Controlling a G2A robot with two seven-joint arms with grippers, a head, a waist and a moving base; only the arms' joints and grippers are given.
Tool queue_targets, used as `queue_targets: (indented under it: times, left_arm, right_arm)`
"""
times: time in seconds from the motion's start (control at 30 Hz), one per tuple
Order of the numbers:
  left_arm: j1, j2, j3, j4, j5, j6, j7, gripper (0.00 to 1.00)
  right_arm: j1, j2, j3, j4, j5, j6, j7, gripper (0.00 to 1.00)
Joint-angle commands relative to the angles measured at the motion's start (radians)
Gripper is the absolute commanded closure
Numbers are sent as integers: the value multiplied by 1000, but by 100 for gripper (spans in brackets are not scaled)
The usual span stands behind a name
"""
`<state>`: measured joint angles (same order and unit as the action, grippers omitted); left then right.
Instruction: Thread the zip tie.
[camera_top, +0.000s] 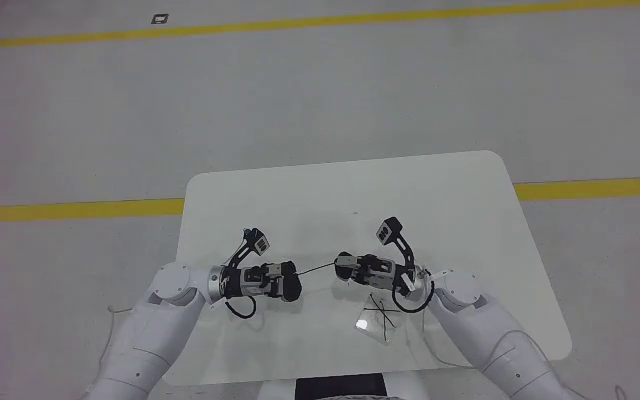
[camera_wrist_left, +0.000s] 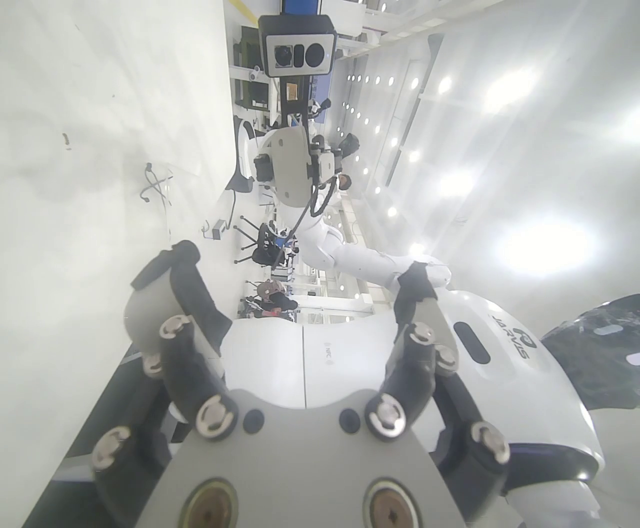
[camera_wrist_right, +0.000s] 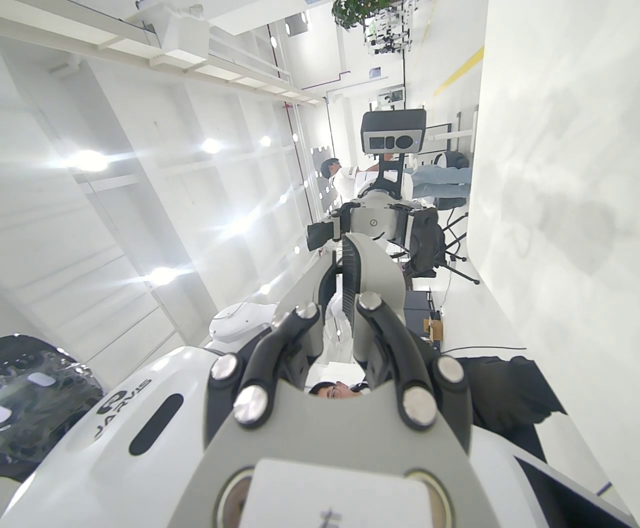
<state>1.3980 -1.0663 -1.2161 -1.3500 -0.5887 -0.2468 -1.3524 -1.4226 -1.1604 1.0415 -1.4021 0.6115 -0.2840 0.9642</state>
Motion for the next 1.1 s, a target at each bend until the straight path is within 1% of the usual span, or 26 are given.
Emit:
queue_targets:
  times: [0.0, 0.13, 0.2, 0.23, 0.3, 0.37, 0.47, 0.57, 0.6, 0.8, 0.83, 0.87, 0.97, 1.07]
  left_arm:
    - [0, 0, 0, 0, 0, 0, 0, 0]
    - [0, 0, 0, 0, 0, 0, 0, 0]
    - [-1, 1, 10, -13, 31, -5, 16, 0]
    - [-3, 2, 15, -20, 47, -15, 12, 0]
    - [-11, 3, 34, -31, 62, -49, -38, 0]
    - [-18, 4, 46, -23, 47, -69, -38, 0]
    - [-37, 6, 76, -4, 45, -84, -38, 0]
    - [-62, 8, 129, -5, 8, -93, -38, 0]
    - [-72, 11, 138, -4, 9, -93, -38, 0]
    - [-72, 11, 138, -4, 9, -93, -38, 0]
    - [-70, 11, 139, -10, 14, -91, 1, 0]
    - [-68, 11, 141, -16, 20, -89, 15, 0]
    - [-63, 13, 139, -20, 14, -90, 43, 0]
    - [-62, 15, 141, -26, 15, -93, 44, 0]
  right_arm:
    - [0, 0, 0, 0, 0, 0, 0, 100]
    - [0, 0, 0, 0, 0, 0, 0, 100]
    - [-4, -1, -4, -9, -5, 3, -15, 100]
    - [-6, -1, -5, -12, -8, 1, -18, 100]
    - [-9, -3, -11, -15, 0, -10, -11, 100]
    - [-9, -5, -16, -12, 7, -16, -6, 100]
    - [-5, -9, -29, 1, 17, -25, -1, 100]
    - [3, -14, -43, 16, 34, -24, 2, 100]
    - [6, -15, -44, 18, 30, -26, 1, 100]
    - [6, -15, -44, 18, 30, -26, 1, 100]
    - [2, -15, -46, 10, 25, -20, -17, 100]
    - [0, -16, -47, 5, 22, -17, -23, 100]
    - [-8, -16, -50, -8, 13, -15, -28, 100]
    - [-8, -15, -52, -15, -3, -14, -26, 100]
